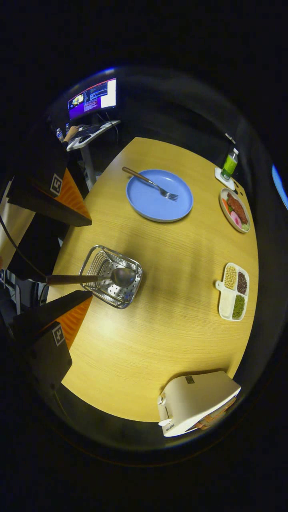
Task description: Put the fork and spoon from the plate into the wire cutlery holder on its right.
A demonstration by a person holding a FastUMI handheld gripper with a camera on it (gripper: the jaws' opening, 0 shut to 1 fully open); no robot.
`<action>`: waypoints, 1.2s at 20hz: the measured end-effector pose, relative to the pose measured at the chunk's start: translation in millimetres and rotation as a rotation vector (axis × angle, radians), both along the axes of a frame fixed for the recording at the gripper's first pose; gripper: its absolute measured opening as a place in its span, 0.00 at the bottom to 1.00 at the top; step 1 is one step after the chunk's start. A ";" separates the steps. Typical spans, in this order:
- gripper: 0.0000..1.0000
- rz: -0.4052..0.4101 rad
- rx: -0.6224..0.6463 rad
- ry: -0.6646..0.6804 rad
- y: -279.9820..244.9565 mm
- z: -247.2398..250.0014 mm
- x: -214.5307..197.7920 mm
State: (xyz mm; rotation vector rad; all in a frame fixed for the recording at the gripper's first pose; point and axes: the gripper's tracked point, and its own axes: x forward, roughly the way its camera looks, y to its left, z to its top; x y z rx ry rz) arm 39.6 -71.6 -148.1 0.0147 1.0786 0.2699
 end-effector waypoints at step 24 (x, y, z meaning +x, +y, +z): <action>0.99 -0.005 0.089 -0.261 174.8 -7.4 -8.9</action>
